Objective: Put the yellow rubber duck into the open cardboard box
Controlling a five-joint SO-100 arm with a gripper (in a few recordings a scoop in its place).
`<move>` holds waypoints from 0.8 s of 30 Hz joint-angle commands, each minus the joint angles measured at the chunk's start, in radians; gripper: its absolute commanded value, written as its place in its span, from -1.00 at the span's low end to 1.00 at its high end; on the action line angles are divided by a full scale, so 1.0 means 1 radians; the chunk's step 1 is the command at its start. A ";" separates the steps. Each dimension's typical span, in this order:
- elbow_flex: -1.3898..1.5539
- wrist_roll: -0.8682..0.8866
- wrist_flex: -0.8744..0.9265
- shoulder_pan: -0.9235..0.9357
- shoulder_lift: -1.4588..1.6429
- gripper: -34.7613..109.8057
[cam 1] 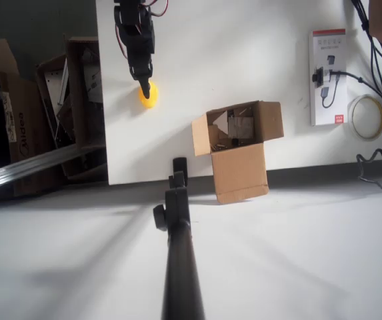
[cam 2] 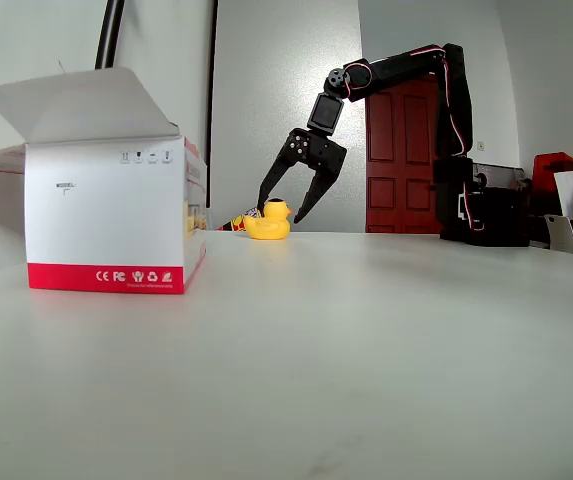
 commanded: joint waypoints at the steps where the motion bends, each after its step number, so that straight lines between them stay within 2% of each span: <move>1: -0.044 -0.003 -0.008 -0.011 0.000 -0.21; 24: -0.049 -0.009 0.000 -0.020 0.021 -0.38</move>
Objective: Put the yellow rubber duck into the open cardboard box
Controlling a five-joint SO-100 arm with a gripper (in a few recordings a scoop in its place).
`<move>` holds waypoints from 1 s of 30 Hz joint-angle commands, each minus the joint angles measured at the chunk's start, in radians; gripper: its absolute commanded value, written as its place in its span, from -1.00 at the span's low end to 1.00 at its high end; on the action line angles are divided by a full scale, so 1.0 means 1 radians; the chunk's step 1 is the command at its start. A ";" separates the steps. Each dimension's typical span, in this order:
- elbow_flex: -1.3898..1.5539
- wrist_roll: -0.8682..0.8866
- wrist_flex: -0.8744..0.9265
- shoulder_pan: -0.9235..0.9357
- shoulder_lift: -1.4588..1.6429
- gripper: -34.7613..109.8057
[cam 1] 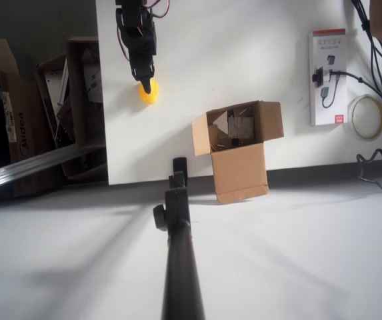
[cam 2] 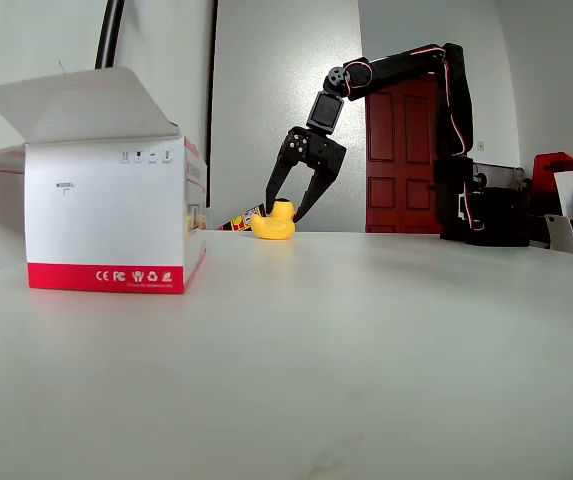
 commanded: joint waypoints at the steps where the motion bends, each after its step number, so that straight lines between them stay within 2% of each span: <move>1: -0.043 -0.011 0.003 -0.003 0.035 -0.38; 16: -0.170 -0.058 0.258 -0.038 0.304 -0.38; 23: -0.307 -0.080 0.370 -0.181 0.331 -0.38; 30: -0.479 -0.083 0.410 -0.322 0.245 -0.38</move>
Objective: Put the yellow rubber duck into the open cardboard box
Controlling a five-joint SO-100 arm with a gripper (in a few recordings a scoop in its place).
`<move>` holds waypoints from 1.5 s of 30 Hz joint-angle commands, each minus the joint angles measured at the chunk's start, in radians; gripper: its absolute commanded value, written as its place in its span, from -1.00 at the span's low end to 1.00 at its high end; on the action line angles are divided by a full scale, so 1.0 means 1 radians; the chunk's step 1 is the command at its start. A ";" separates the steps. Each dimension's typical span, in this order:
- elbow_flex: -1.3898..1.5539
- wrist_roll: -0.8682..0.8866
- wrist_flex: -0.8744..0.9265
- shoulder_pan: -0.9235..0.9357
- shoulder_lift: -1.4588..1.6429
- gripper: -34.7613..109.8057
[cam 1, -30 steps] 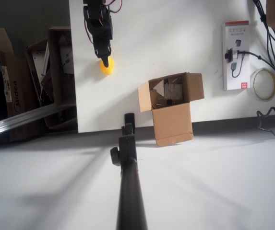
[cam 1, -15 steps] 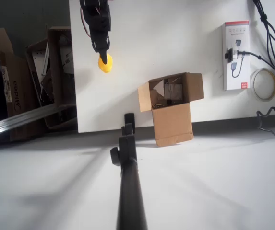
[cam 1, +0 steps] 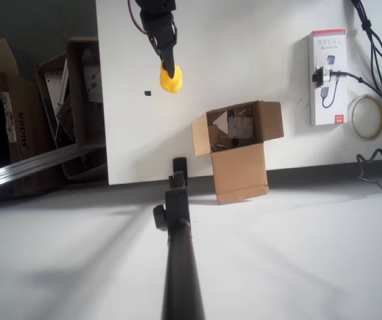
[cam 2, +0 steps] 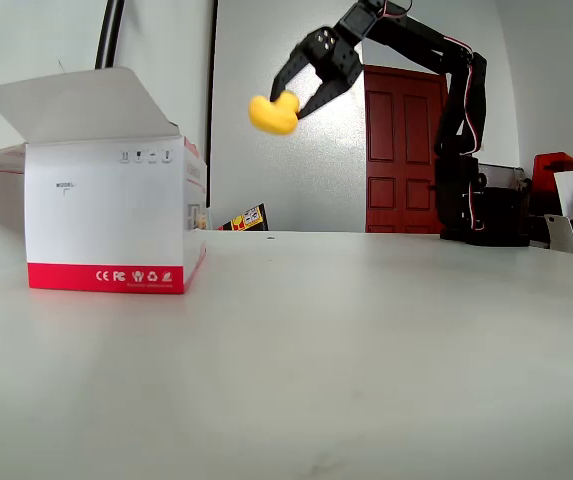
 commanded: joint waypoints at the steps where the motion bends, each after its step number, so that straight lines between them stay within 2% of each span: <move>1: -0.103 -0.002 0.006 -0.061 -0.031 -0.38; 19: -0.302 0.028 -0.163 -0.192 -0.308 -0.37; 45: -0.655 0.067 -0.164 -0.325 -0.600 -0.37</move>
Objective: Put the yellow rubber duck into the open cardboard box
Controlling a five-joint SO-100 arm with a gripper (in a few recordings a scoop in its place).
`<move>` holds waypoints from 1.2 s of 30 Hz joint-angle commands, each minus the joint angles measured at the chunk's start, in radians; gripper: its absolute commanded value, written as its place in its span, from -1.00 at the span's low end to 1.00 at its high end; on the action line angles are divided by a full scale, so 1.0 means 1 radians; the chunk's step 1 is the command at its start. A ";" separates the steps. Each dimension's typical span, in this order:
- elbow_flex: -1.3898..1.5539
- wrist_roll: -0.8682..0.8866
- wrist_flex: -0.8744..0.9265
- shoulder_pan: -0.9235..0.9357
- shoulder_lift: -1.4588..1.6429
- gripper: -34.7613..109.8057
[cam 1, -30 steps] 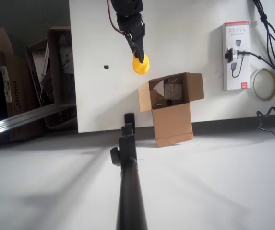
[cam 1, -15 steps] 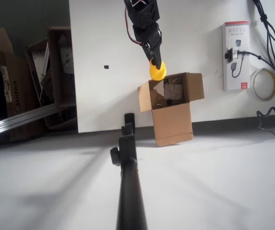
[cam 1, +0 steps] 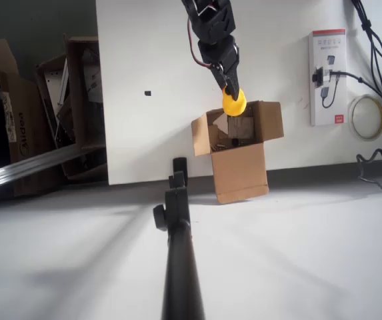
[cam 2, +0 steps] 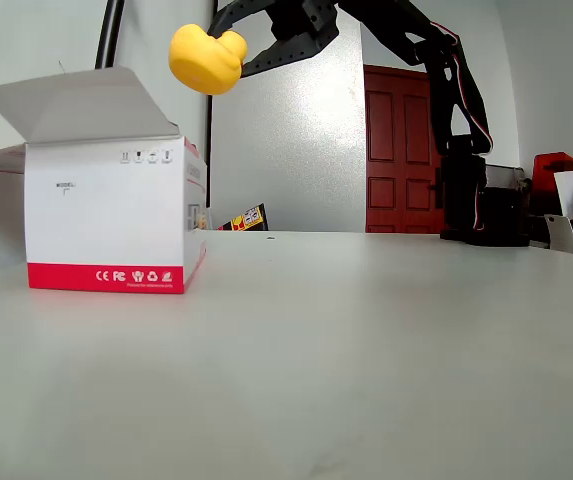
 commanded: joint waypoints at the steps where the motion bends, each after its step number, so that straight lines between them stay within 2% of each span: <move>1: -0.071 0.008 -0.014 -0.011 -0.014 -0.37; 19: -0.158 0.017 -0.014 0.018 -0.094 -0.38; 26: -0.308 0.084 0.055 0.034 -0.183 -0.39; 36: -0.314 0.124 0.058 0.057 -0.190 -0.38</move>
